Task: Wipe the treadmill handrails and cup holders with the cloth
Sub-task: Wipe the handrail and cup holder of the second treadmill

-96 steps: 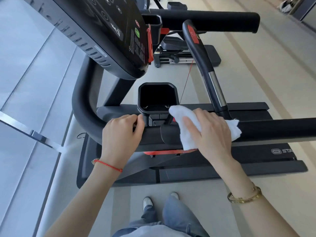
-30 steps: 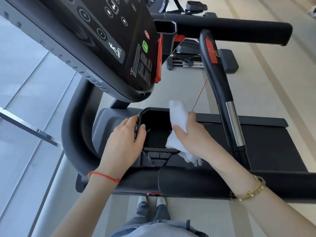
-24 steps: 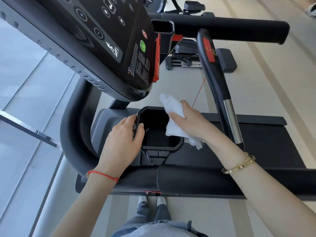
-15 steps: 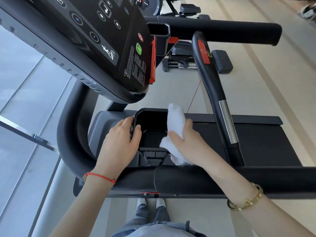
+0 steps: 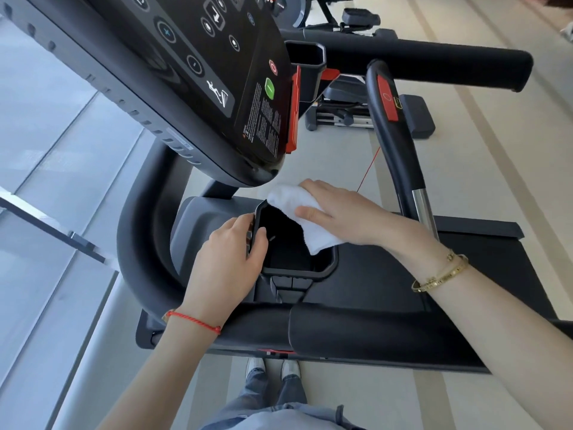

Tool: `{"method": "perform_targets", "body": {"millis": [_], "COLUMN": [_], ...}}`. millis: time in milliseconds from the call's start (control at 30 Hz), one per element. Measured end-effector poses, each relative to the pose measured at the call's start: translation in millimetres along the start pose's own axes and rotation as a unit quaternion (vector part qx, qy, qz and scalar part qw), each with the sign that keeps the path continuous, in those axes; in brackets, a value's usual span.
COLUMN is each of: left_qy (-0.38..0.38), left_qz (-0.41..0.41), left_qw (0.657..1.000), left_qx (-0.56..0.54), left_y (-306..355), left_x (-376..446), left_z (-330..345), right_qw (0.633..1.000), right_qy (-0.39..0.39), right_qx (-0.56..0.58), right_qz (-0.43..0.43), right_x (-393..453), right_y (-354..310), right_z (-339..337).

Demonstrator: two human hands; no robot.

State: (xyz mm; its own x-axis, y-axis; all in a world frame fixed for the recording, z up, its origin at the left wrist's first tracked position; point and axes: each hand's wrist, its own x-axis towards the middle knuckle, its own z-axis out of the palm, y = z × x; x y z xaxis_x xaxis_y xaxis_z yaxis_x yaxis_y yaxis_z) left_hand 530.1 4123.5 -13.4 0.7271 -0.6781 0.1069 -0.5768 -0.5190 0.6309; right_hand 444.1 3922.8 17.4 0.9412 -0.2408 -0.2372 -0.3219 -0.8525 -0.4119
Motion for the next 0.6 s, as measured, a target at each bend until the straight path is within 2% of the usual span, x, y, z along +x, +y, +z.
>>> {"method": "perform_targets", "body": {"millis": [267,467,600], "left_qy": [0.013,0.007,0.006], "left_qz": [-0.002,-0.007,-0.007], "left_qw": [1.0,1.0,1.0], "left_qx": [0.01,-0.006,-0.002], "left_y": [1,2,1], "left_x": [0,-1,-1], "left_z": [0,-1,-1], "right_qw": [0.993,0.996,0.995], "right_qy": [0.022,0.091,0.092], "right_qx": [-0.088,0.008,0.025], "right_qz": [-0.072,-0.009,0.014], "right_x": [29,9,4], "right_y": [-18,-3,1], "right_z": [7,13,16]}}
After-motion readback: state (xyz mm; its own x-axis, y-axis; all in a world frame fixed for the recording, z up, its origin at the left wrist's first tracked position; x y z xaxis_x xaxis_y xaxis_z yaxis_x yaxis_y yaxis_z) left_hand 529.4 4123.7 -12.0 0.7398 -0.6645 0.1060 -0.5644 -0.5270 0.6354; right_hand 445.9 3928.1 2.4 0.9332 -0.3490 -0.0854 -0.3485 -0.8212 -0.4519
